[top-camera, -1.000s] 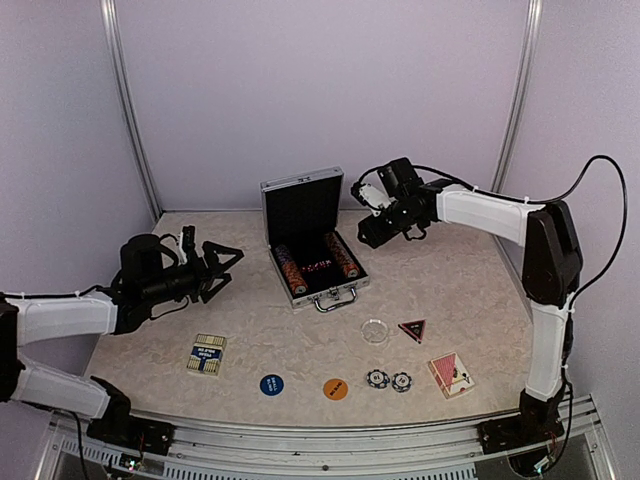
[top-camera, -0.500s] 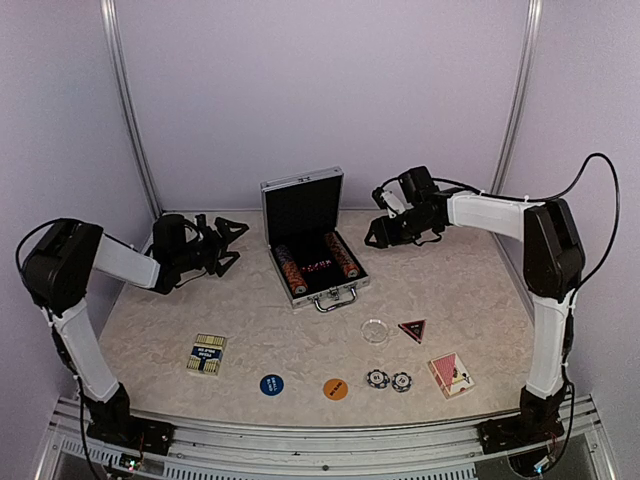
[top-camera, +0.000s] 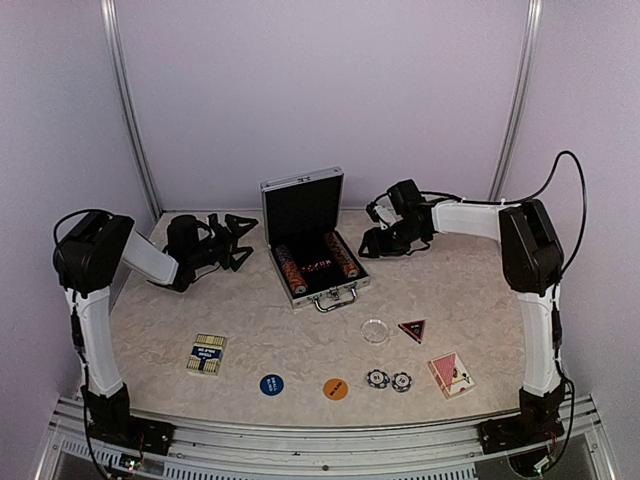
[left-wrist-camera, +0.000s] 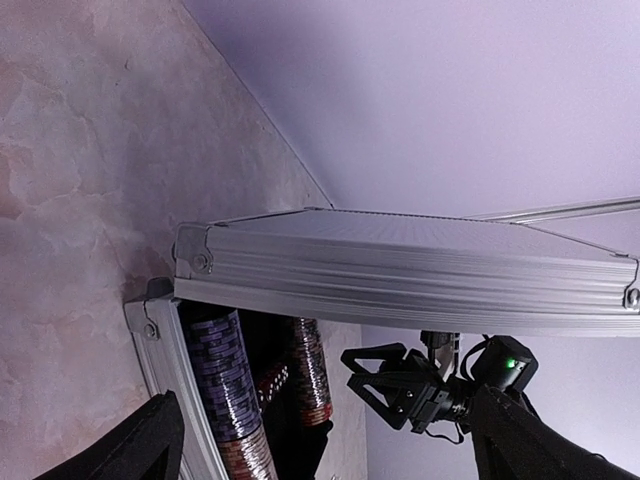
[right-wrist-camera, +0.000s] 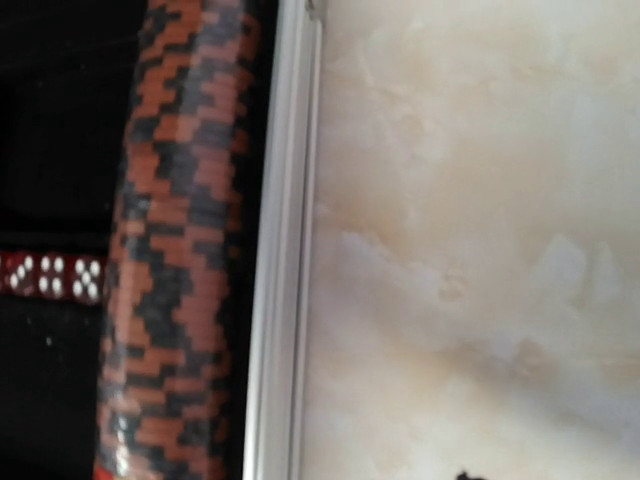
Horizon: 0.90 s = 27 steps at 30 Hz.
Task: Pack up texas hold em set
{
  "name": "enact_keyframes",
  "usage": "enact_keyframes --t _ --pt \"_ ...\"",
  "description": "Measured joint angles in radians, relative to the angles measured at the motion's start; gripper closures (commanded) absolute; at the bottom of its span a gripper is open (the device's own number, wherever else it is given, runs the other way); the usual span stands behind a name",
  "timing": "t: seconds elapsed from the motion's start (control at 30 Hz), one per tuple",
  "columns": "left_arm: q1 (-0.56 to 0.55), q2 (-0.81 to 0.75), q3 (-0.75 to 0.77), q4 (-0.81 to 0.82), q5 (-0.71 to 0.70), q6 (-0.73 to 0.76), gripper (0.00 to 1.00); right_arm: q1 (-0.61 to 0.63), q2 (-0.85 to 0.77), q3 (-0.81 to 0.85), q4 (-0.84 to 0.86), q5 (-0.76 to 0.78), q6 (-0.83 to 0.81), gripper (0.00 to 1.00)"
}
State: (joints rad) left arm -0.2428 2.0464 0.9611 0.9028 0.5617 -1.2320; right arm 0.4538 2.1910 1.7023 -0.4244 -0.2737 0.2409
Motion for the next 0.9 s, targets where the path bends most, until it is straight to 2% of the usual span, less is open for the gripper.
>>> enact_keyframes --t 0.37,0.57,0.9 --pt "0.000 0.058 0.029 0.033 0.007 -0.031 0.01 -0.001 0.022 0.007 0.063 -0.050 0.070 0.41" --pt "0.000 0.085 0.054 0.064 0.014 -0.053 0.01 -0.019 0.013 -0.142 0.203 -0.152 0.144 0.35" --pt "0.000 0.109 0.061 0.097 0.018 -0.079 0.01 -0.060 -0.034 -0.297 0.356 -0.265 0.247 0.34"
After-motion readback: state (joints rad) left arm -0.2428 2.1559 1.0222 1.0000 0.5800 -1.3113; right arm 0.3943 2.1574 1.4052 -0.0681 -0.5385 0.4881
